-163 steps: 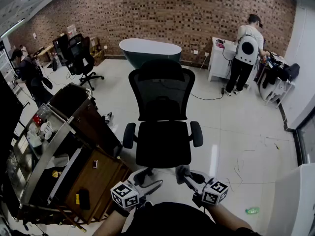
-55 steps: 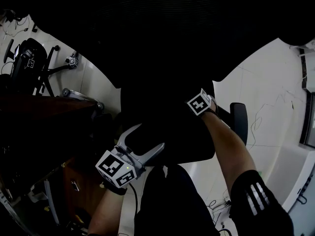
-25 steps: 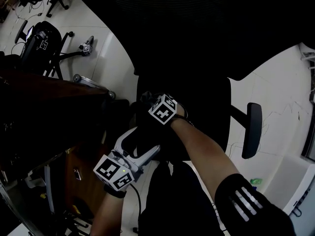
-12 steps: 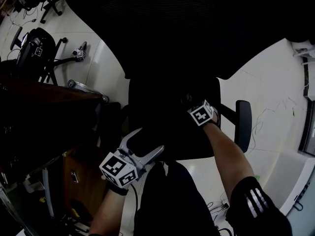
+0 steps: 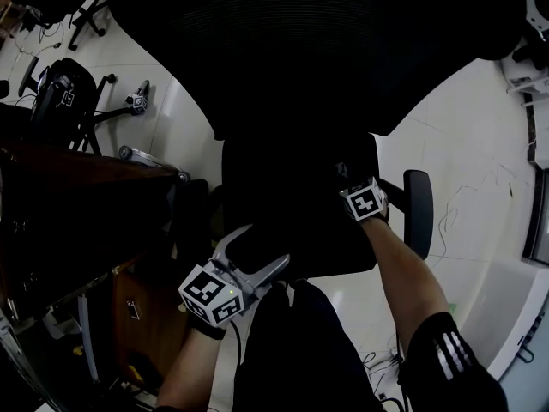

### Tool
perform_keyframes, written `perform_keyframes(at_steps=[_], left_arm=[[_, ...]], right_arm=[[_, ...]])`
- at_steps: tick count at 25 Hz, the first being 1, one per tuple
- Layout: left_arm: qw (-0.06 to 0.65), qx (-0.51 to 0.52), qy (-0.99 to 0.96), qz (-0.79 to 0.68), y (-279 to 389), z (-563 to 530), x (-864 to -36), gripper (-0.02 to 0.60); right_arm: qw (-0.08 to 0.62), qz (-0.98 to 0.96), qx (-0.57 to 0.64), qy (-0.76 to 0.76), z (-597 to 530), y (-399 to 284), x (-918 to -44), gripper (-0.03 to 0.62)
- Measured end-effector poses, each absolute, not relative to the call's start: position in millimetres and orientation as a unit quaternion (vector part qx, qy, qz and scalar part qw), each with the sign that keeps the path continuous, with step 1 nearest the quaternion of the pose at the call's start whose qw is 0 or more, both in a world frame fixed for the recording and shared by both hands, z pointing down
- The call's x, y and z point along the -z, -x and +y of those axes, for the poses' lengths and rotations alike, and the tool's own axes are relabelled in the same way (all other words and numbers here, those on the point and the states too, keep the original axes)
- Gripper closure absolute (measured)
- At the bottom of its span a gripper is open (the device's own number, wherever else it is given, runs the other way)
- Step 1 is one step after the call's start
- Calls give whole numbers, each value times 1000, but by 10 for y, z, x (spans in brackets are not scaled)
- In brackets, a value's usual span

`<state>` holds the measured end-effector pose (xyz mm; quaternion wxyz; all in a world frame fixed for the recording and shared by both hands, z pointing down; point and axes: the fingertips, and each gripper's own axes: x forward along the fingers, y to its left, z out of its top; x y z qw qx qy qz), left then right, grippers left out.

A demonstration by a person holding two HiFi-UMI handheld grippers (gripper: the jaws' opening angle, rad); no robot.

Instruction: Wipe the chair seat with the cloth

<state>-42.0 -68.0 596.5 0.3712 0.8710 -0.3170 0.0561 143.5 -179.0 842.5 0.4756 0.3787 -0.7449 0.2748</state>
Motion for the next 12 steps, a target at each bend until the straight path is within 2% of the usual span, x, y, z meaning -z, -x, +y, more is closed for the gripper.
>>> perform_keyframes(at_steps=[7, 12], left_arm=[[371, -69, -856, -352, 808, -541, -5938, 193], [370, -73, -849, -370, 1000, -451, -5980, 193]], right_arm=[[413, -832, -259, -264, -1407, 308, -8149, 545], [407, -859, -242, -192, -1116, 1209, -8205, 545]])
